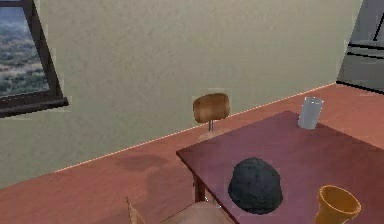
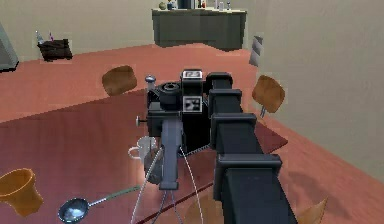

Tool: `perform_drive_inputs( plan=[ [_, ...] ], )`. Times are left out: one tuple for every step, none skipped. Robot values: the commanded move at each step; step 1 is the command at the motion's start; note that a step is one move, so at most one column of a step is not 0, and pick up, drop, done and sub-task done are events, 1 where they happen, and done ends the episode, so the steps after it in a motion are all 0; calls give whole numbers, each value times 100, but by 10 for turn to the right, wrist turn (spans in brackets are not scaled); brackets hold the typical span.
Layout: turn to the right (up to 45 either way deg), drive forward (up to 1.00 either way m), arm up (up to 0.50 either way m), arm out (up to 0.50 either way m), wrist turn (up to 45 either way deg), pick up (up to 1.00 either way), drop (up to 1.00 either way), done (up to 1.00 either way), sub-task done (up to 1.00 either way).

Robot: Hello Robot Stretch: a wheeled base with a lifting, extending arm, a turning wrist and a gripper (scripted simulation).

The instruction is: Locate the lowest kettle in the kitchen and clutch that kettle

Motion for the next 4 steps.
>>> perform_drive_inputs(
  plan=[
    [0, 0, 0, 0, 450, 0, 0, 0, 0],
    [0, 0, 0, 0, 450, 0, 0, 0, 0],
    [0, 0, 0, 0, 450, 0, 0, 0, 0],
    [0, 0, 0, 0, 90, 0, 0, 0, 0]
  ],
)
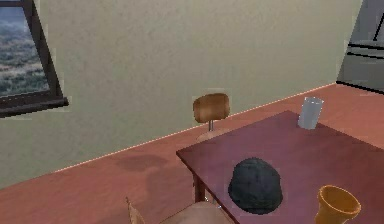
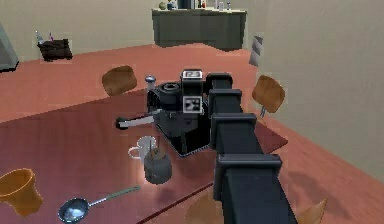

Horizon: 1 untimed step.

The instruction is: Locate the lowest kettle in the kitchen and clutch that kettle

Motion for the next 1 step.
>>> perform_drive_inputs(
  plan=[
    [0, 0, -22, 0, 0, 0, 0, 0, 0]
  ],
)
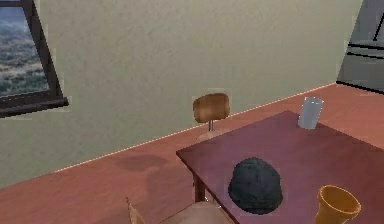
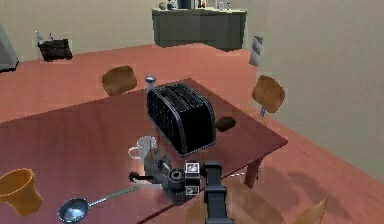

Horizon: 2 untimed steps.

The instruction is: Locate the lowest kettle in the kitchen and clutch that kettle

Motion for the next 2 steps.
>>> perform_drive_inputs(
  plan=[
    [0, 0, 0, 0, 0, 100, 0, 0, 0],
    [0, 0, 10, 0, 0, 0, 0, 0, 0]
  ],
)
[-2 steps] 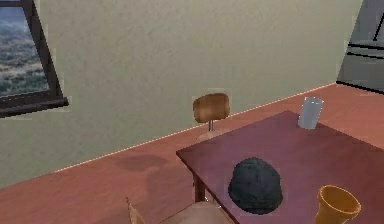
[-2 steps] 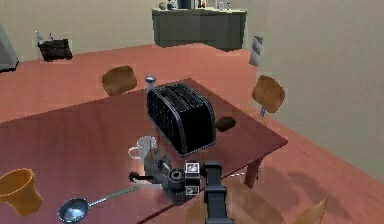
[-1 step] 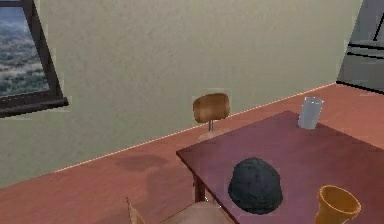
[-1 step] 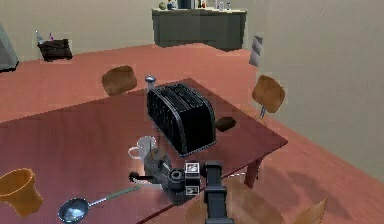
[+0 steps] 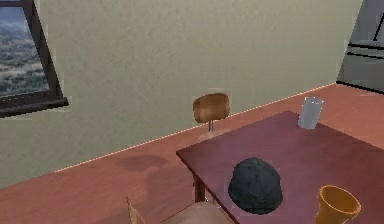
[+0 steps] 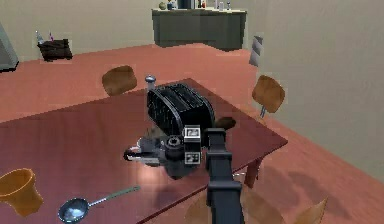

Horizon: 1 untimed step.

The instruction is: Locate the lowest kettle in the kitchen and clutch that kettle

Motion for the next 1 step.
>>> perform_drive_inputs(
  plan=[
    [0, 0, 0, 0, 0, 0, 0, 100, 0]
  ],
)
